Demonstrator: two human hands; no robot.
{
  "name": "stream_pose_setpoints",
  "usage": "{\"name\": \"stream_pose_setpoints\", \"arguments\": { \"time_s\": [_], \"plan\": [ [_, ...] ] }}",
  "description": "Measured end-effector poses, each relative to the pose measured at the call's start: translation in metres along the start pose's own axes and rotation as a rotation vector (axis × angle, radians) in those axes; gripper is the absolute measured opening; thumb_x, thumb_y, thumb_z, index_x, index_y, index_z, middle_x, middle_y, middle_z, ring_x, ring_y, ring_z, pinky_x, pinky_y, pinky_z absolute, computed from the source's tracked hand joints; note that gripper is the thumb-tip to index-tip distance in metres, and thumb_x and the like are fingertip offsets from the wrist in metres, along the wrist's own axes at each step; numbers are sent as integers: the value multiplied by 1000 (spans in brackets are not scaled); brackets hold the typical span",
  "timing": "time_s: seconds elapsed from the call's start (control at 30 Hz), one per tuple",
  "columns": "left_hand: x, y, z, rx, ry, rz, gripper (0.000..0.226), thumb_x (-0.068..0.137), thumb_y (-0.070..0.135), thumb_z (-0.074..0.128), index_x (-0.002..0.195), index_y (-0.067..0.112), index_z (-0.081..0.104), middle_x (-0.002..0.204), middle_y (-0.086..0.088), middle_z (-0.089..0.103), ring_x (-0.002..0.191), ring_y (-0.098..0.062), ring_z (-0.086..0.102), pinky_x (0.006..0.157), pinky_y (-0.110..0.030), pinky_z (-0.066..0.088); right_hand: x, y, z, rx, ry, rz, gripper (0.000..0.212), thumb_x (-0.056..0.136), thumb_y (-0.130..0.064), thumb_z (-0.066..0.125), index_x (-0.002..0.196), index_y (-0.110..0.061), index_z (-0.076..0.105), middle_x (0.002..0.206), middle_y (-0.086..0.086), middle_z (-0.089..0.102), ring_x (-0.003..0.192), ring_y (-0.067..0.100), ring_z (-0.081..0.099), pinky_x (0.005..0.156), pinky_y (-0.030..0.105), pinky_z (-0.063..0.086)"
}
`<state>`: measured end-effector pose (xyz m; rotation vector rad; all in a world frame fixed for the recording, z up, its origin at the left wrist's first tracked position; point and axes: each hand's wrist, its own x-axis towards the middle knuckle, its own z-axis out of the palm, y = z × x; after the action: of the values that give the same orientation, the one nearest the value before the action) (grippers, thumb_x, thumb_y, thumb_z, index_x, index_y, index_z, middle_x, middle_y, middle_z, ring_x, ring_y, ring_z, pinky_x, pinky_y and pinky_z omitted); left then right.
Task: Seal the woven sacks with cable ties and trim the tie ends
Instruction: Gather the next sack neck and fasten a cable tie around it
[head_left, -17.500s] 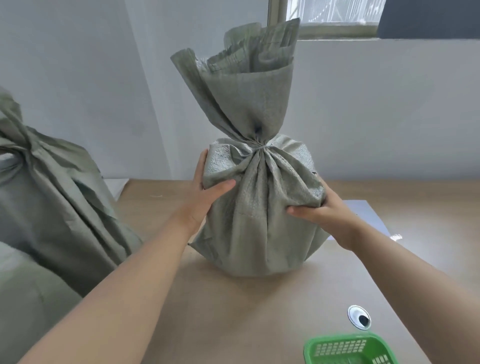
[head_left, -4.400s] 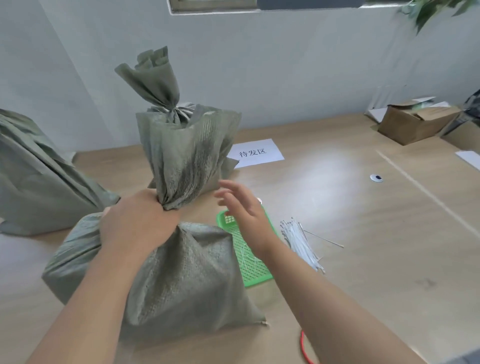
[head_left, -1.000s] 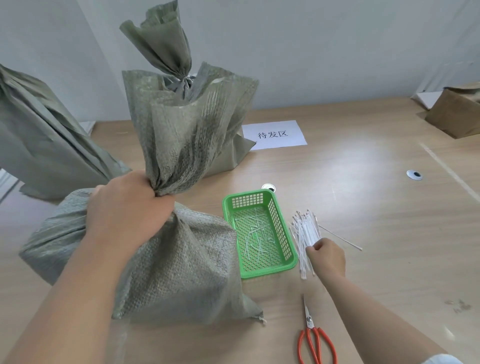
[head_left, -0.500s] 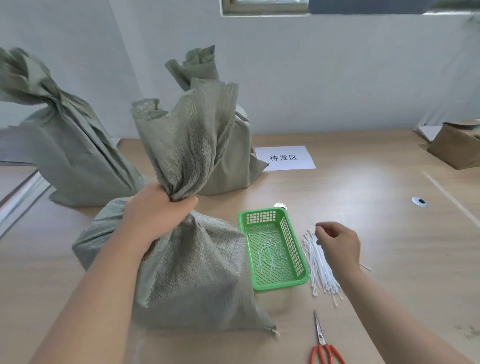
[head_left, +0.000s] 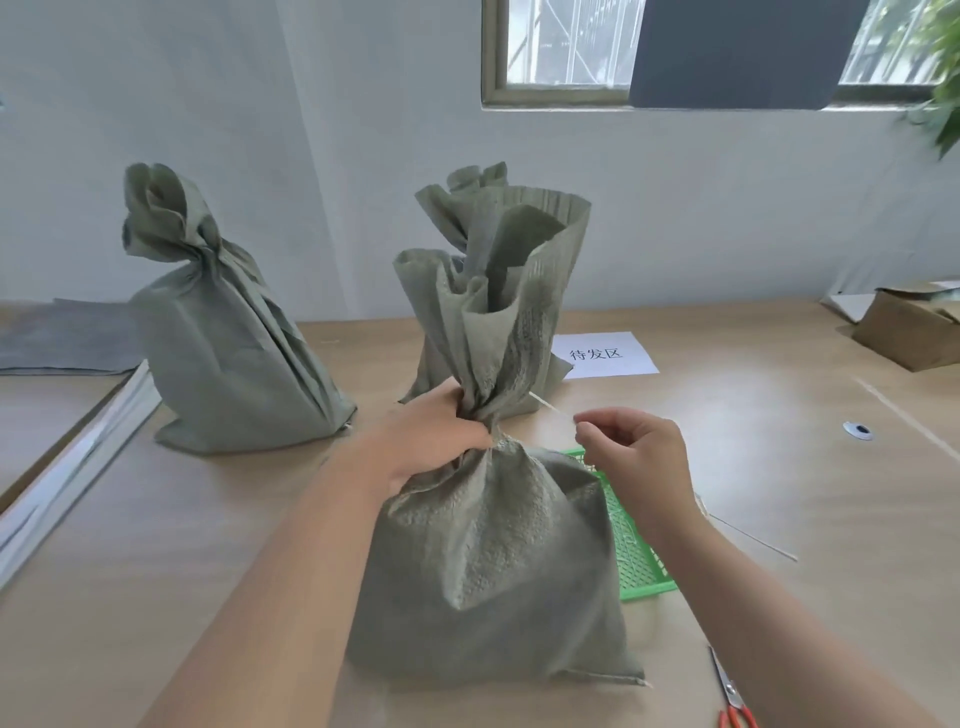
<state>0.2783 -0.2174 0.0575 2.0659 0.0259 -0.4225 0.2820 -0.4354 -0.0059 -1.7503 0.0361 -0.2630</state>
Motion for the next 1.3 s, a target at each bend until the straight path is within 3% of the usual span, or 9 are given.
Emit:
{"name": "stream_pose_setpoints", "arguments": {
  "time_s": [0.23,0.4,0.53,0.63,0.8,0.87,0.97,1.1,1.3],
  "plan": [
    [3,-22,-11,-74,113,195,20,90,10,72,98,28,71,102,4,77,101,-15,71,99,-43,54,-14,-34,39,-134,-110,-47,17,83,-9,70,80,-20,81,60,-9,69,55,6,59,63,27,49],
    [-7,-21,-8,-27,232,310,28,89,19,74,81,42,59,84,29,61,78,14,58,65,-4,44,-15,-51,49,-179,-150,-132,19,86,-9,66,77,-19,79,50,-10,59,49,9,49,51,22,39],
    [-9,-16,-11,100,341,336,23,89,28,69,75,33,52,79,16,54,81,-2,56,78,-25,53,-10,-55,49,-230,-230,-175,27,87,-8,65,64,-20,72,47,-11,47,46,8,36,49,20,32],
    [-15,-6,-11,511,361,232,32,100,21,46,72,17,31,93,0,53,115,-32,54,101,-37,41,-6,-52,49,-281,-279,-197,22,85,-7,65,64,-2,60,54,-2,42,54,13,33,55,27,30],
    [-19,7,-13,703,343,246,37,100,23,44,67,23,26,70,8,33,96,-26,51,91,-39,43,-5,-49,49,-360,-286,-247,30,83,-6,62,55,-11,50,54,-2,42,56,12,33,54,27,29],
    [-16,9,-16,593,310,326,32,86,37,55,63,30,34,63,9,41,88,-32,61,78,-41,50,-7,-49,49,-360,-269,-267,38,83,-9,63,52,-23,45,52,-5,44,55,10,34,52,25,30],
    [-11,3,-20,505,349,384,23,66,55,61,68,34,52,71,9,60,82,-22,65,69,-37,55,-10,-47,51,-331,-268,-273,25,80,-24,62,63,-10,50,58,6,54,58,13,40,52,27,32],
    [-8,5,-22,477,353,295,60,53,65,73,97,24,72,90,9,75,88,-12,68,77,-39,59,-12,-48,53,-345,-254,-360,29,77,-31,60,69,-4,52,66,13,59,62,24,48,54,32,38],
    [-15,21,-23,482,264,211,42,63,28,89,99,14,74,91,3,75,86,-12,67,76,-32,57,-12,-53,57,-253,-215,-247,27,74,-21,71,54,-10,57,55,5,61,52,11,46,51,28,35]
  ]
}}
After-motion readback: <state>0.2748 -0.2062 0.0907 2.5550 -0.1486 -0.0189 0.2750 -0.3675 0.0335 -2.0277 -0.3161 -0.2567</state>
